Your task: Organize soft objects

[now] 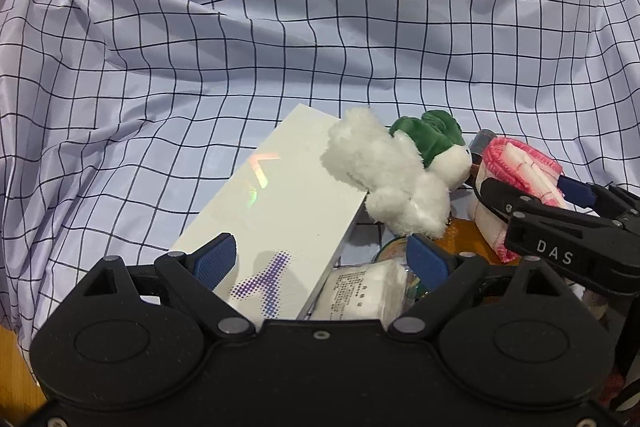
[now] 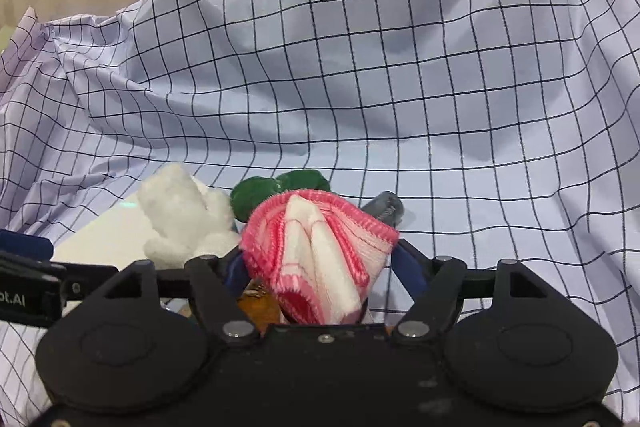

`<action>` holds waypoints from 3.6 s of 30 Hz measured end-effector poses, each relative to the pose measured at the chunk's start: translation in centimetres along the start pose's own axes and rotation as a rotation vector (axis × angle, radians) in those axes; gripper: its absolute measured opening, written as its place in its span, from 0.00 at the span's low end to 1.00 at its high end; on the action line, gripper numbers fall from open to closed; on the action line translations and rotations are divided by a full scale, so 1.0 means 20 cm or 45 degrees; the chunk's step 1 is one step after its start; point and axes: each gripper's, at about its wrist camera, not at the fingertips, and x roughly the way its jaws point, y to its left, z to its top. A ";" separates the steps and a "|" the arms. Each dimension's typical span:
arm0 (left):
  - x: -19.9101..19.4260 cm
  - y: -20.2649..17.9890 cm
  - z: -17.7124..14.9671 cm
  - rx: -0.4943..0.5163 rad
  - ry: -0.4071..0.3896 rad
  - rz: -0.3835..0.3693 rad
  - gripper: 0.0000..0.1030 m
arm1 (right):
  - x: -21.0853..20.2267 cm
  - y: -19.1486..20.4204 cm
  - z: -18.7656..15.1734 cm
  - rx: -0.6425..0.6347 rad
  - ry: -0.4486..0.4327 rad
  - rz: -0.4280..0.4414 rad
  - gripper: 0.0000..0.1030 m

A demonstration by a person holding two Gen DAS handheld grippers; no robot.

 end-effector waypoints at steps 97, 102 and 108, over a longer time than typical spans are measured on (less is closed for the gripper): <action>0.14 -0.35 0.11 -0.070 -0.097 -0.091 0.43 | -0.26 -0.34 -0.04 0.277 -0.168 -0.020 0.48; -0.04 -0.30 0.10 -0.059 -0.140 -0.128 0.43 | -0.37 -0.27 -0.01 0.233 -0.193 -0.024 0.48; -0.28 -0.21 0.01 -0.046 -0.180 -0.152 0.43 | -0.55 -0.18 0.00 0.165 -0.236 -0.018 0.48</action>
